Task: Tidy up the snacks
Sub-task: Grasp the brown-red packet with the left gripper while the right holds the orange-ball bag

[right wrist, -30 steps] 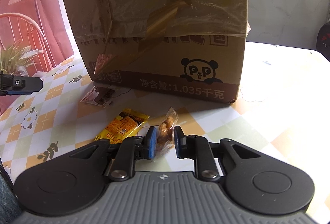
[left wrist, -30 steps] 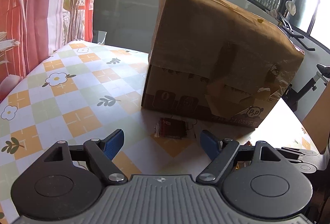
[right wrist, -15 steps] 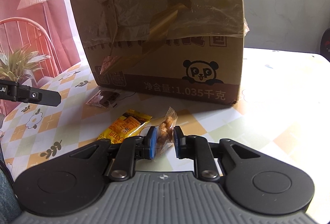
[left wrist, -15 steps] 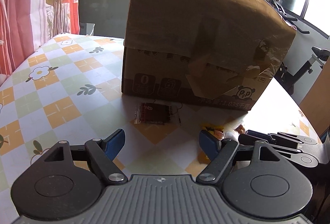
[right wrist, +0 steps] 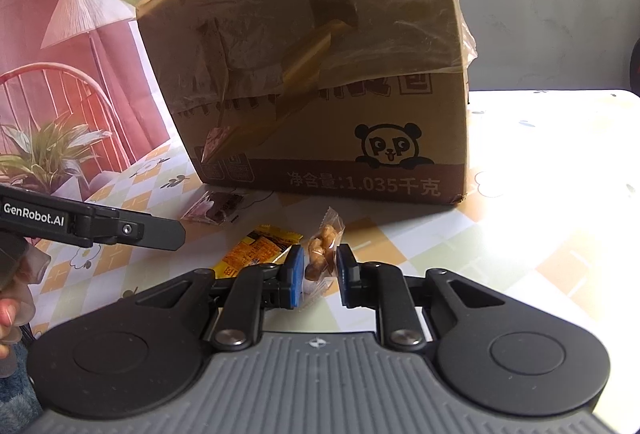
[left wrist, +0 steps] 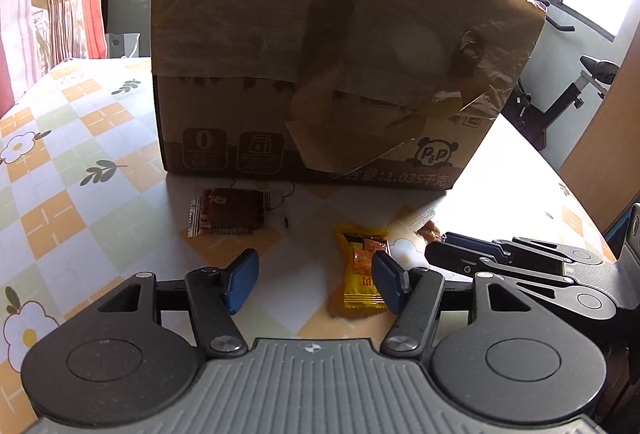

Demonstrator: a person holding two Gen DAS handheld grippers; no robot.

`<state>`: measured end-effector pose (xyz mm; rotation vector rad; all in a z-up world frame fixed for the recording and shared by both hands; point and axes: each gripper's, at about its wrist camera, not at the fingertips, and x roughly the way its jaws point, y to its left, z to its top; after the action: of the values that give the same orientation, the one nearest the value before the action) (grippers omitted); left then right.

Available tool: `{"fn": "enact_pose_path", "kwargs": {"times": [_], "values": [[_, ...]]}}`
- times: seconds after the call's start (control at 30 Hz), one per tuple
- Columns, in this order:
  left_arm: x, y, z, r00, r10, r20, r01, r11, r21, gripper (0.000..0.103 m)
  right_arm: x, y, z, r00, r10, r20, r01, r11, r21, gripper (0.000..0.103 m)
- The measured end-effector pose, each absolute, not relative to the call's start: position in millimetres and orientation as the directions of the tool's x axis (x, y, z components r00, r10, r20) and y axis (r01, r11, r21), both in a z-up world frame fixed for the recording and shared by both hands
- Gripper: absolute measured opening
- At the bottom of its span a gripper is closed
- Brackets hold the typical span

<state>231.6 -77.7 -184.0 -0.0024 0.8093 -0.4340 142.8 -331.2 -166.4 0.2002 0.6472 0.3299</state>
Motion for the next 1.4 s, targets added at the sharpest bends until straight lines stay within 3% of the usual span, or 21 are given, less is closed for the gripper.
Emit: {"fn": "enact_pose_path", "kwargs": {"times": [0.17,0.33,0.5,0.9,1.4], "values": [[256,-79,-185,0.658,-0.306,-0.688,0.363,0.929,-0.067,0.063,142,-333,-167,0.749,0.367,-0.552,-0.238,0.926,0.292,0.019],[296,-68,-189,0.629,-0.327,-0.706,0.326,0.934,-0.142,0.060,143,-332,-167,0.743,0.369,-0.559,-0.238,0.926,0.294,0.019],[319,-75,-195,0.572,-0.392,-0.721,0.423,0.893,-0.151,0.059,145,-331,-167,0.741,0.367,-0.563,-0.236,0.927,0.293,0.019],[339,-73,-204,0.515,-0.414,-0.751,0.568,0.821,-0.063,0.060,148,-330,-170,0.726,0.365,-0.584,-0.236,0.928,0.287,0.019],[298,-20,-212,0.513,-0.494,-0.702,0.493,0.839,-0.230,0.061,152,-328,-172,0.719,0.355,-0.597,-0.234,0.933,0.272,0.019]]}}
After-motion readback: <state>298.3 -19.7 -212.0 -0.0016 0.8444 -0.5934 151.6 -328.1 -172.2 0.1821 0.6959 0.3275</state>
